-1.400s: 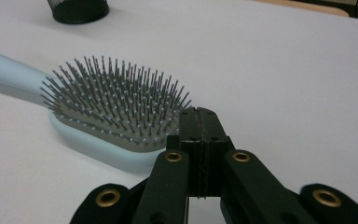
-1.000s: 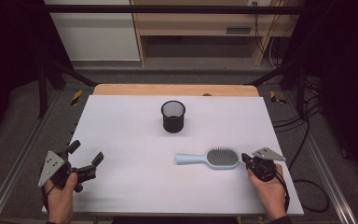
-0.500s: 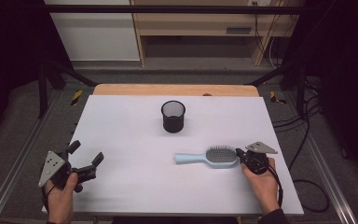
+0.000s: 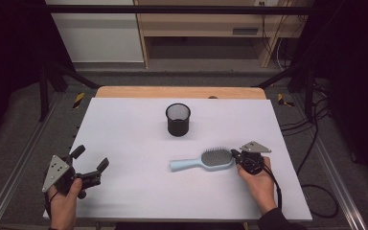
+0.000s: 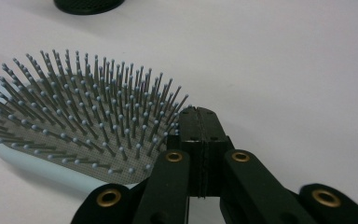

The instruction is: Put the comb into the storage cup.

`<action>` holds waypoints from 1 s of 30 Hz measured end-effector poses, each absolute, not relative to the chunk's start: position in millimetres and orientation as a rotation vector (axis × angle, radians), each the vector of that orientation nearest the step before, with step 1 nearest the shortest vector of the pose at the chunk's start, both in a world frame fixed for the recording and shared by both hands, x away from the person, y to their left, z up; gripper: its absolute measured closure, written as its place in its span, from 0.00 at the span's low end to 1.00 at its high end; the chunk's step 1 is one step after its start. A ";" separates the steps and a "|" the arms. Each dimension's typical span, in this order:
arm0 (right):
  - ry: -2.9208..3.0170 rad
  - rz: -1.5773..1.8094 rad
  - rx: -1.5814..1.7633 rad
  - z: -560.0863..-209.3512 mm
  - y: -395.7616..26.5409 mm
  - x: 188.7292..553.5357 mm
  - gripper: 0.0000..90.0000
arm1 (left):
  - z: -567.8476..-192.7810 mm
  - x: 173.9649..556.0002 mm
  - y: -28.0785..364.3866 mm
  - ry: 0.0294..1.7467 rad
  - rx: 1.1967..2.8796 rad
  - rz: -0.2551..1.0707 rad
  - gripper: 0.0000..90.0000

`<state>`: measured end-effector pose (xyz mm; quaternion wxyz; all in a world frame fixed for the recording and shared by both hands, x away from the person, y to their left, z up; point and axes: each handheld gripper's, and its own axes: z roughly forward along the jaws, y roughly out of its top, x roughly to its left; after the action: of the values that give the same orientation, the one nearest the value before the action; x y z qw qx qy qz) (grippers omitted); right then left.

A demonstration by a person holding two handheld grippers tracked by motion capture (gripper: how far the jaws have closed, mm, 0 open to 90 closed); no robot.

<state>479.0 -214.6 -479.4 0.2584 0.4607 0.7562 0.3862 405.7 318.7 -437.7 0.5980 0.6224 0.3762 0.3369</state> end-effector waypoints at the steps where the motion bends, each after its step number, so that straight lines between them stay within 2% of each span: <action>1: 2.055 1.045 1.243 -479.5 -211.4 479.2 1.00 | -437.7 405.7 318.7 0.873 1.444 0.782 0.01; 30: 2.205 1.069 1.061 -477.7 -140.8 483.8 1.00 | -438.3 404.7 316.5 0.871 1.452 0.762 0.01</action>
<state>483.8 -140.8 -477.7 0.2336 0.3865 0.8029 0.3891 404.7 316.5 -438.3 0.5989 0.6263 0.3756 0.3287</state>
